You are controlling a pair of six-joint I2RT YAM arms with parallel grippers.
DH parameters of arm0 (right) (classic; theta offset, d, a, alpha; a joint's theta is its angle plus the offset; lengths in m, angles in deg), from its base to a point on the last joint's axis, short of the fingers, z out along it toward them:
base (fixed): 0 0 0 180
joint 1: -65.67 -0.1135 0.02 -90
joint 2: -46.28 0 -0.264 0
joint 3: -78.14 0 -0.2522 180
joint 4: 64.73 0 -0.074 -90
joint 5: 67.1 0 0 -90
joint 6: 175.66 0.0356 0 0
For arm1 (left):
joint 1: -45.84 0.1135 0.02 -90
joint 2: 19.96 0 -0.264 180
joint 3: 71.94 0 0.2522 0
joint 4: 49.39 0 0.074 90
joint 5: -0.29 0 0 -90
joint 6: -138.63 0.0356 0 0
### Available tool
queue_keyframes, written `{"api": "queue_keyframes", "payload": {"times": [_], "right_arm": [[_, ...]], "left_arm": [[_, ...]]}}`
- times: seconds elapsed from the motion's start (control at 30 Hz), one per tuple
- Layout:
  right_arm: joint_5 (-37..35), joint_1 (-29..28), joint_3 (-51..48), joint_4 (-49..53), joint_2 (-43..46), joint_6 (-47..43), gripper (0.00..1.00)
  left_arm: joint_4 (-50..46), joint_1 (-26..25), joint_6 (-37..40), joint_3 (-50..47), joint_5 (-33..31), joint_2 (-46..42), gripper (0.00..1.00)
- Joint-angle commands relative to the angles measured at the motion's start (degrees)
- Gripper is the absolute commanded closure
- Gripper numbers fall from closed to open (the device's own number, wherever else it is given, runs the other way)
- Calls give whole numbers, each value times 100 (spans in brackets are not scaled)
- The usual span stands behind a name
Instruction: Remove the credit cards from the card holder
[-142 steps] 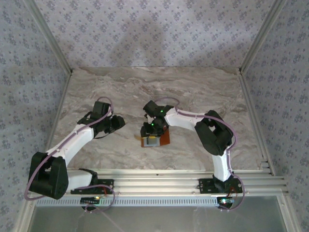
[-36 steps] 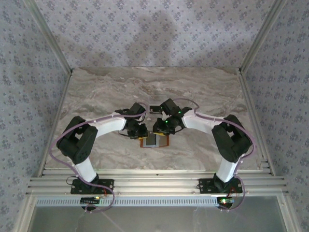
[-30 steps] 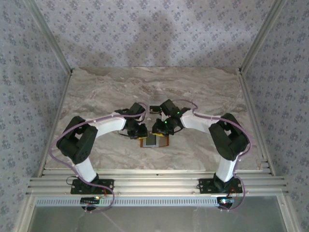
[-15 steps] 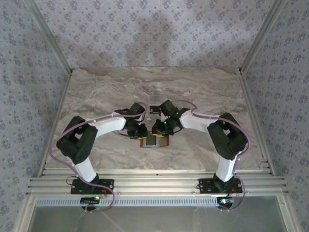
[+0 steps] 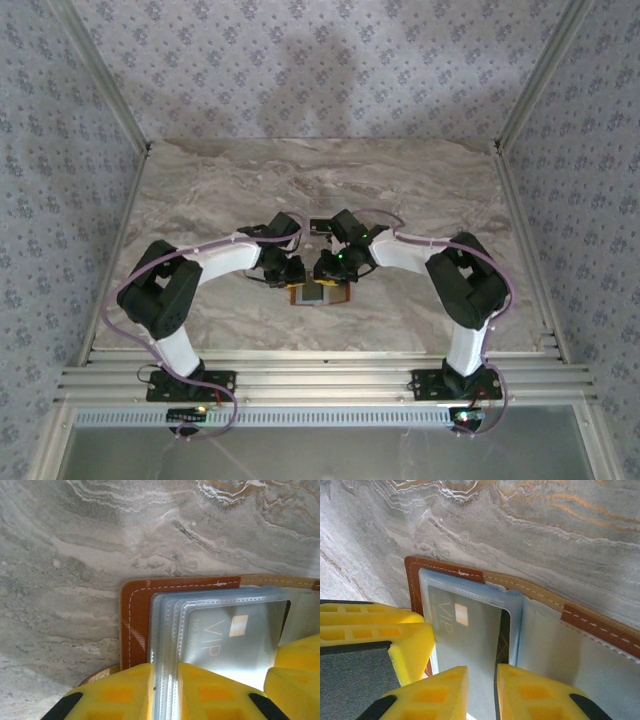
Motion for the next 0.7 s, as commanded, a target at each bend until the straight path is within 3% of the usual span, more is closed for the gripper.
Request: {"api": "queue_keyframes", "payload": {"times": [0.0,0.33,0.67], "right_arm": [[18,-44,-8,125,-118,-38,76],[146,-101,27,12,-211,-56,76],[-756,-156,243,960,-147,-447,76]], "left_arm": [[-116,36,16,-107,-28,25,80],[-113,36,3,-99,-14,27,80],[-142,32,6,-68,-22,-2,79]]}}
